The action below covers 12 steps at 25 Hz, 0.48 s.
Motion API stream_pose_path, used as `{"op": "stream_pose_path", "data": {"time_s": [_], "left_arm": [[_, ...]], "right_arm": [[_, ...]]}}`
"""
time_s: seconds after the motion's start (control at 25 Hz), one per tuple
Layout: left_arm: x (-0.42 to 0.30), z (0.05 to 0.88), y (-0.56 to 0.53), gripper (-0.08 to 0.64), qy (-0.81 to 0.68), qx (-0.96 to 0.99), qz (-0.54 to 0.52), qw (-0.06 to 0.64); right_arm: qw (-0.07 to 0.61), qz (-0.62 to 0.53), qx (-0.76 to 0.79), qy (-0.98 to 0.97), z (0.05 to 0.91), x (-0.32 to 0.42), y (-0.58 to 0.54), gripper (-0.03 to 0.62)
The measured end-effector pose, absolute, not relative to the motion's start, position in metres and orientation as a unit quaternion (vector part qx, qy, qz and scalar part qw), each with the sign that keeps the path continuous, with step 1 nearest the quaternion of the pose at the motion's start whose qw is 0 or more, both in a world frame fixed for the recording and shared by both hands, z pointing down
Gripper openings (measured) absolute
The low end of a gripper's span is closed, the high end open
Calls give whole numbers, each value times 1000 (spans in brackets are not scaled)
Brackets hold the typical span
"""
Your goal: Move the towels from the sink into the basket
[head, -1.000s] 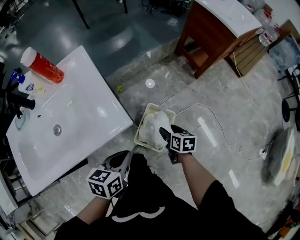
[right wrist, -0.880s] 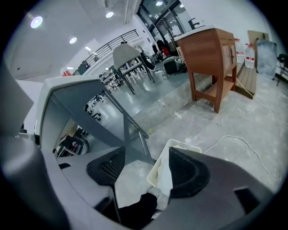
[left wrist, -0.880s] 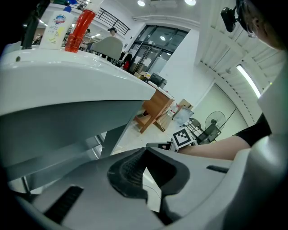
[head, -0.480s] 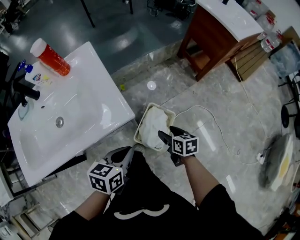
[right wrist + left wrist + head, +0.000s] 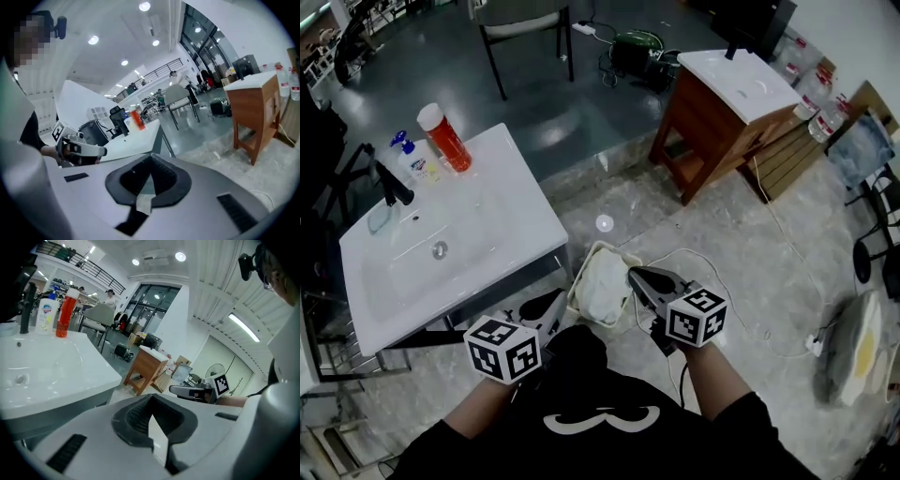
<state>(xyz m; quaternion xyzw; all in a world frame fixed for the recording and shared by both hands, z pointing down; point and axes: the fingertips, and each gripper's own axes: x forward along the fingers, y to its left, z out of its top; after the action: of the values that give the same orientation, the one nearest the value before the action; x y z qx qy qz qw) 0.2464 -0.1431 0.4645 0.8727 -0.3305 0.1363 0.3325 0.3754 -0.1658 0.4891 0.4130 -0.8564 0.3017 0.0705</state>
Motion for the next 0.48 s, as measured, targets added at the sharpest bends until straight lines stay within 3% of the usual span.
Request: {"op": "stream_pose_path", "data": {"time_s": [0.48], "left_arm": [[267, 318, -111, 5, -285, 922, 48, 256]], "right_arm": [[7, 168, 328, -929, 302, 354, -107, 3]]}}
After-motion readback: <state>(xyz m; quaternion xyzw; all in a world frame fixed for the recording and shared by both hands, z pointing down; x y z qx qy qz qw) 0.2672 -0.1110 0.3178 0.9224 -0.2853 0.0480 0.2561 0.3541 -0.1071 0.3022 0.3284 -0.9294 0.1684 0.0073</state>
